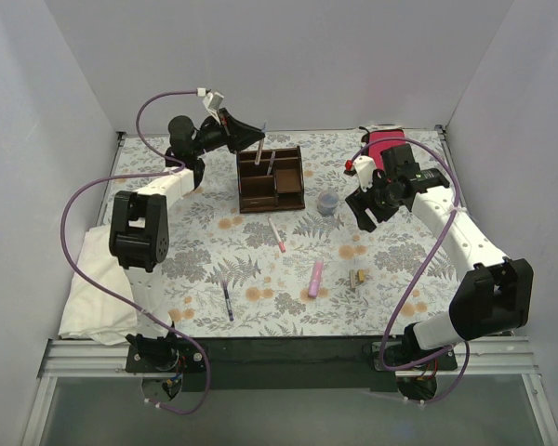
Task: Sort the stationery into containers
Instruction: Place the pen in the storage box.
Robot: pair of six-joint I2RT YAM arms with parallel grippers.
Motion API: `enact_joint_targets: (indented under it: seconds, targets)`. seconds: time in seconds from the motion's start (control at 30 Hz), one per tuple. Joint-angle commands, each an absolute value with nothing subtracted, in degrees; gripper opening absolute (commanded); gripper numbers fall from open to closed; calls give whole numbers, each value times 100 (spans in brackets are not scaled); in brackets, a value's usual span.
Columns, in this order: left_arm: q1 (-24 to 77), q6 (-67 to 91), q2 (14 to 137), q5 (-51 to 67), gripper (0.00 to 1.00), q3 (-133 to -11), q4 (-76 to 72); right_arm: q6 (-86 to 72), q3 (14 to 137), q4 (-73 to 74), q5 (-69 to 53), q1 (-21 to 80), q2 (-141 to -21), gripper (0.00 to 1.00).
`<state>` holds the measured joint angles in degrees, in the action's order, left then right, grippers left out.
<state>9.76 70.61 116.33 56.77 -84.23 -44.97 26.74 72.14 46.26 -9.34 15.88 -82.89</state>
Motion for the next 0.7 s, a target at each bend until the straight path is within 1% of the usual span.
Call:
enact_joint_targets:
  seconds: [0.0,0.2,0.4,0.67]
  targets:
    - [1002,7084,11856,5616,0,-8560,-4922,2593,7497,4667,-897,1573,-8323,80]
    - [1116,6900,12260,5625,0,-8569,-5115,2566,7523,4728,-853,1573,-8358,81]
    - [1169,6583,12620,5590,0,-8868,-5107,2549,7471,4763,-853,1582,-8376,81]
    - [1169,6495,12744,5555,0,-8930,-5080,2540,7541,4755,-931,1582,-8551,81]
